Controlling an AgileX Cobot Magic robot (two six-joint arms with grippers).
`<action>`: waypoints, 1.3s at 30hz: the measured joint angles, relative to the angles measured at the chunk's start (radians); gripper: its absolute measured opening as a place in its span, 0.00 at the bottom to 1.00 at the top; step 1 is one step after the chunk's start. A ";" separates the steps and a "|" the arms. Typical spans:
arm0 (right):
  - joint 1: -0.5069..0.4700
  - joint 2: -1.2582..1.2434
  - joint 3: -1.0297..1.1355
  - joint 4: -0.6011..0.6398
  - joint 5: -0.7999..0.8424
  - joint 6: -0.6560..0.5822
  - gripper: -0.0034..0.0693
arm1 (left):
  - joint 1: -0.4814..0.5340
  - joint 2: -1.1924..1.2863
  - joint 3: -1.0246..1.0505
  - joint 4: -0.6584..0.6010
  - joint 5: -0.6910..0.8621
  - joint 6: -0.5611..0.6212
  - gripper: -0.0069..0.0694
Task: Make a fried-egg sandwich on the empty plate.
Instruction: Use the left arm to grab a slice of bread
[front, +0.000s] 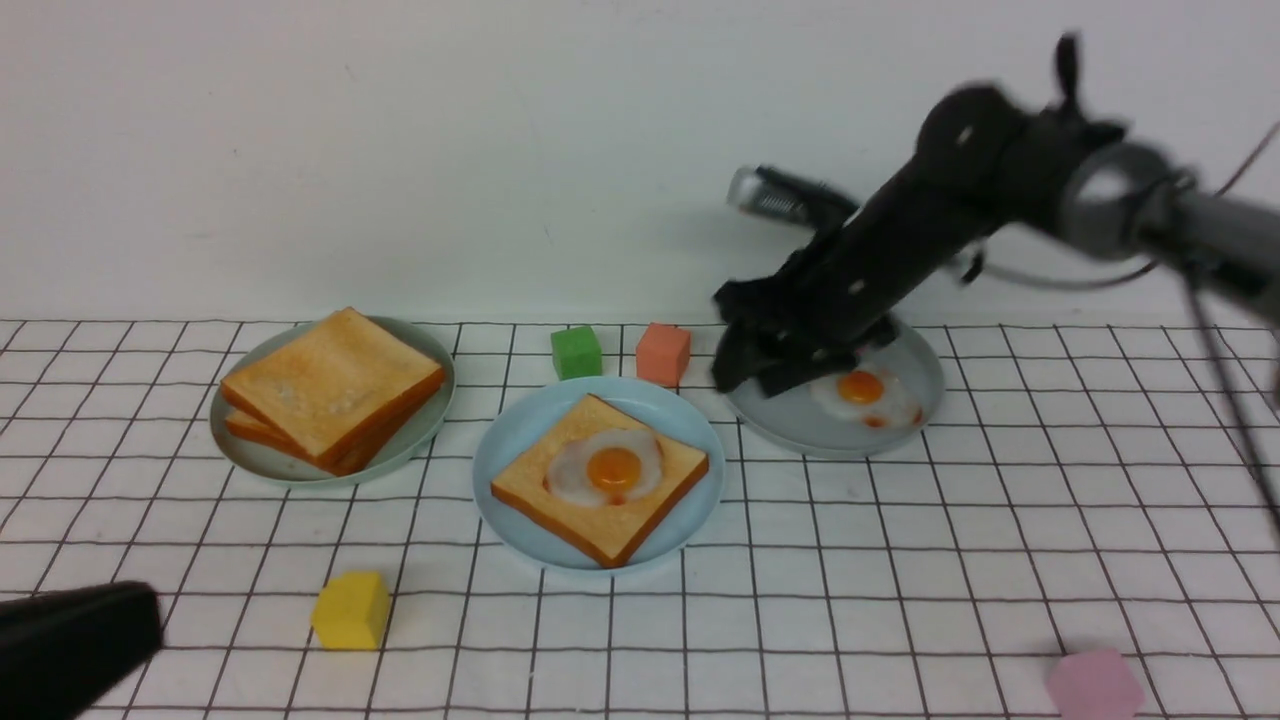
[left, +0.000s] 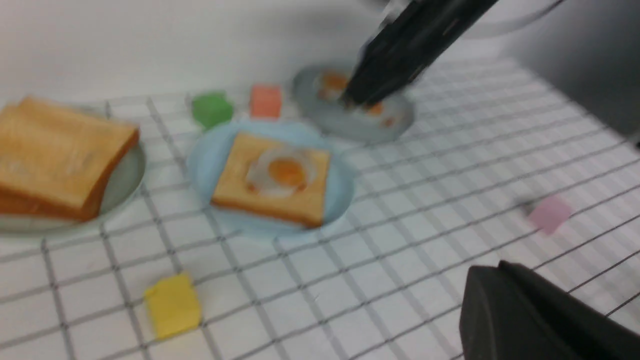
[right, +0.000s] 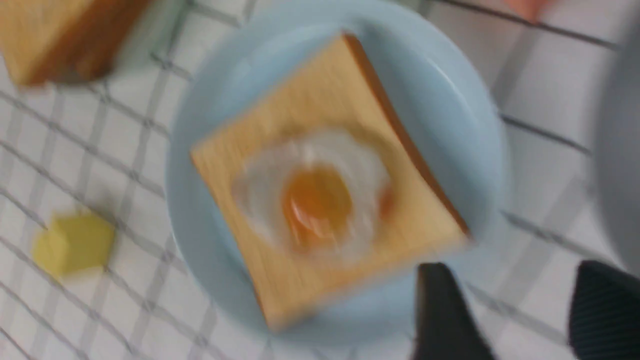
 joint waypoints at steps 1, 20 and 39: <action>0.002 -0.046 0.006 -0.043 0.034 0.009 0.40 | 0.000 0.037 -0.004 0.028 0.003 -0.015 0.10; 0.219 -0.892 0.705 -0.362 -0.045 0.216 0.07 | 0.156 1.020 -0.527 0.090 0.112 0.033 0.07; 0.221 -1.109 0.909 -0.372 -0.104 0.219 0.10 | 0.490 1.371 -0.710 0.011 -0.067 0.426 0.36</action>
